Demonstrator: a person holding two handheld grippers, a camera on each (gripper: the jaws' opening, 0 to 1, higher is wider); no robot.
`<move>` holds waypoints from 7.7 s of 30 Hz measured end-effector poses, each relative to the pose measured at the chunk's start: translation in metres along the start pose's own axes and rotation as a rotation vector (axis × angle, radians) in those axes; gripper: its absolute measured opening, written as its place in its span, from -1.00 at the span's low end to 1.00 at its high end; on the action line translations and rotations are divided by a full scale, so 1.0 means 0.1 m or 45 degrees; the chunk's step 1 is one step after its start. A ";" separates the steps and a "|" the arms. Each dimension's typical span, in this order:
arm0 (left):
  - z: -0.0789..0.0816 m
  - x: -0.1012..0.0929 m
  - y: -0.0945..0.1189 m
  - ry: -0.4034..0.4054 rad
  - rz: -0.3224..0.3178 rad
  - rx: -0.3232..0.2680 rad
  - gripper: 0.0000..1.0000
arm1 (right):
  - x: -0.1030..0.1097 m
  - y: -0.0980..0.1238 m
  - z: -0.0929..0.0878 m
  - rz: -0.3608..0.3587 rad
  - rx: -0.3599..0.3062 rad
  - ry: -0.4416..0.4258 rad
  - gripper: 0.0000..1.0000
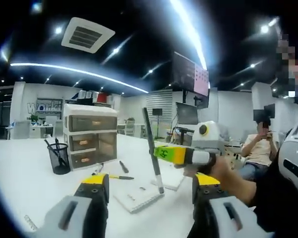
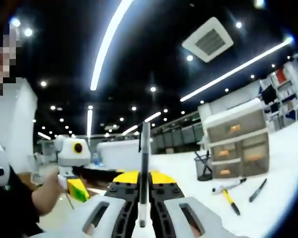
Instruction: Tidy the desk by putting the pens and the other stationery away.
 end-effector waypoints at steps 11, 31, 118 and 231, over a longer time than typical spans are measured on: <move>0.20 -0.04 -0.11 0.008 -0.051 -0.053 0.16 | 0.05 -0.04 -0.10 0.016 0.011 0.007 -0.91; 0.26 0.07 -0.19 0.121 -0.050 -0.139 -0.46 | 0.10 -0.07 -0.17 0.050 0.033 0.017 -0.91; 1.19 1.90 -0.78 -0.046 0.392 -0.171 -0.85 | 0.19 1.08 -0.51 -0.214 0.238 0.083 0.02; -0.21 1.08 0.05 -0.093 0.318 -0.058 0.25 | 0.16 1.19 -0.47 -0.310 0.277 0.105 0.04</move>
Point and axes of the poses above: the point that each gripper's makers call its tool centre point, and the gripper's own axes: y roughly backward along the fingers, x roughly to its left, z roughly out of its top, the point moved 8 cm from there along y, roughly backward along the fingers, and after that the axes turned 3 degrees about x, right-handed, at the moved point
